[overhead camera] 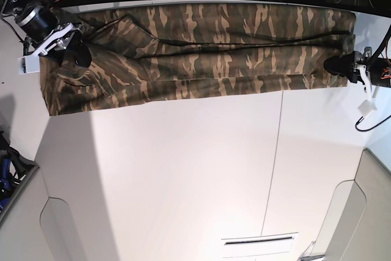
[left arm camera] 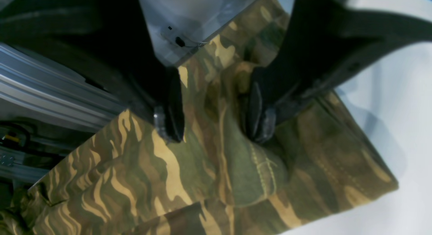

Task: Fold the T-shirt properly
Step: 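Lay the folded hem onto the shoulder edge with both grippers, then hold the folded edge and pull it taut between both grippers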

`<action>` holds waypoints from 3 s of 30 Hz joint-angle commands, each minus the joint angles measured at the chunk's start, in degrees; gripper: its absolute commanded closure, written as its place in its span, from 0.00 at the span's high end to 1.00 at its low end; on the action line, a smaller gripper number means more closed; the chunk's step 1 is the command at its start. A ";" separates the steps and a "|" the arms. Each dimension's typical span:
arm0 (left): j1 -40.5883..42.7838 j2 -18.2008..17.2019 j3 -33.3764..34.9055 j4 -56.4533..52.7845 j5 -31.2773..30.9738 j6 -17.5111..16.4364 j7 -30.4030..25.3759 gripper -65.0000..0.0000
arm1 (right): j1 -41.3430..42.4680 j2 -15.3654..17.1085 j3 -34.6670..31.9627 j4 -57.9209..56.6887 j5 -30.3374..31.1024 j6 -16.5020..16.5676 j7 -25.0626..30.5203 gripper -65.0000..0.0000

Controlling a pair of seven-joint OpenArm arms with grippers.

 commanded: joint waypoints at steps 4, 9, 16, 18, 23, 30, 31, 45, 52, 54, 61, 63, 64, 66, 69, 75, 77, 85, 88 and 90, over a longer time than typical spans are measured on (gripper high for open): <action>-0.96 -1.60 -2.93 0.70 -1.21 -0.30 -0.16 0.51 | 0.31 0.59 2.67 3.54 2.08 0.26 1.11 0.47; -0.94 -1.57 -11.04 0.70 -1.21 -0.30 -0.16 0.51 | 0.33 0.59 5.90 6.71 3.74 0.24 1.16 0.47; -0.68 -1.33 -23.52 0.63 -1.21 -0.30 -0.16 0.51 | 2.45 -1.20 6.03 7.28 3.19 0.24 1.16 0.00; 0.28 -1.09 -26.25 0.61 -1.21 -0.30 -0.16 0.51 | 3.23 -2.12 5.99 7.19 2.67 0.24 1.16 0.00; 3.45 -0.44 -27.61 0.55 -1.21 -0.30 -0.16 0.58 | 5.90 -3.19 4.85 4.44 -1.46 0.26 1.16 0.00; 8.31 3.67 -27.58 0.50 0.39 -0.30 -0.16 0.70 | 7.08 -2.47 0.94 -7.10 -5.49 0.28 2.49 0.00; 8.90 4.24 -27.58 0.50 1.79 -0.30 -0.66 0.70 | 7.10 -2.03 0.59 -9.25 -5.75 0.31 3.10 0.00; 13.55 8.00 -27.58 0.50 8.24 -0.30 -8.13 0.70 | 7.13 0.76 0.37 -19.41 -5.16 0.42 8.02 0.00; 13.51 7.96 -27.61 0.52 5.81 -0.30 -7.96 0.70 | 7.13 0.74 0.37 -19.41 -4.66 0.42 8.02 0.00; 13.51 7.28 -27.61 0.52 3.21 -0.30 -7.85 0.70 | 7.13 0.76 0.37 -19.41 -4.68 0.42 8.02 0.00; 13.51 7.30 -27.58 0.52 6.97 -0.30 -7.87 0.70 | 7.65 0.76 0.37 -19.41 -4.70 0.44 7.98 0.00; 13.55 7.41 -27.58 0.48 9.51 -0.30 -9.57 0.70 | 8.07 0.76 0.37 -19.41 -4.66 0.44 7.96 0.00; 13.55 7.50 -27.58 0.39 10.12 -0.30 -9.75 0.70 | 8.11 0.76 0.37 -19.41 -4.61 0.44 7.98 0.00; 13.53 7.63 -27.43 -0.09 10.80 -0.30 -9.73 0.70 | 8.22 0.74 0.37 -19.41 -4.70 0.44 7.93 0.00; 13.55 7.63 -27.26 -0.81 10.75 -0.30 -9.70 0.70 | 8.24 0.76 0.37 -19.41 -4.66 0.44 7.91 0.00; 15.37 8.17 -27.26 -0.87 9.20 -0.30 -9.68 0.70 | 8.24 0.76 0.37 -19.41 -4.68 0.44 7.76 0.00; 16.04 9.09 -27.26 -0.87 9.25 -0.30 -9.68 0.70 | 8.39 0.76 0.37 -19.41 -4.63 0.44 7.76 0.00; 16.83 10.08 -27.34 -0.87 4.76 -0.30 -9.66 0.70 | 8.70 0.76 0.37 -19.41 -4.70 0.44 7.43 0.00; 16.85 8.83 -27.56 -0.87 -1.21 -0.30 -8.57 0.70 | 8.70 0.76 0.37 -19.41 -4.70 0.44 7.08 0.00; 16.83 8.35 -27.54 -0.85 -1.21 -0.30 -6.27 0.70 | 8.70 0.76 0.37 -19.41 -4.68 0.44 7.08 0.00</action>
